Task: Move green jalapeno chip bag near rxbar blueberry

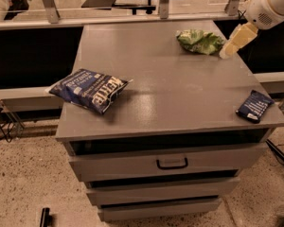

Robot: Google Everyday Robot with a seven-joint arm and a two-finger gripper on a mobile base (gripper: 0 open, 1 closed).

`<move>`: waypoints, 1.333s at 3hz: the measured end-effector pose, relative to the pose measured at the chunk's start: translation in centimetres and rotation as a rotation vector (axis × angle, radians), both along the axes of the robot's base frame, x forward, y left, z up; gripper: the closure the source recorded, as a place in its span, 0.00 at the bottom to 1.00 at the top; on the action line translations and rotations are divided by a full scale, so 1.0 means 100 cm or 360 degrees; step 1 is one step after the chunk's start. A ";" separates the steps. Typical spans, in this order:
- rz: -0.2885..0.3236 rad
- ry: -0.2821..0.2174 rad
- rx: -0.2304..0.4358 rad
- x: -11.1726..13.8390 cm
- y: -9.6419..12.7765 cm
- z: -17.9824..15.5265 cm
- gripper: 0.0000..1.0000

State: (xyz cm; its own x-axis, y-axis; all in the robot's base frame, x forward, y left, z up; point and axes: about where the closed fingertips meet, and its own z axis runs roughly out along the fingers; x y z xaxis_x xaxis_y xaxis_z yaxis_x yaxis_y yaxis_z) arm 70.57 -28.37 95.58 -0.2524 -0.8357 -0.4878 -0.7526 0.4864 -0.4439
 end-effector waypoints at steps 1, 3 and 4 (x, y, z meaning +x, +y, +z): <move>-0.0039 -0.0023 0.0131 0.018 -0.001 -0.015 0.00; -0.0071 -0.0064 0.0248 0.045 0.000 -0.041 0.00; -0.0069 -0.0060 0.0267 0.054 0.004 -0.053 0.00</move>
Offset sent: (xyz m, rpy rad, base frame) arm 0.0494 -0.0094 -0.0412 0.1864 -0.0688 -0.0684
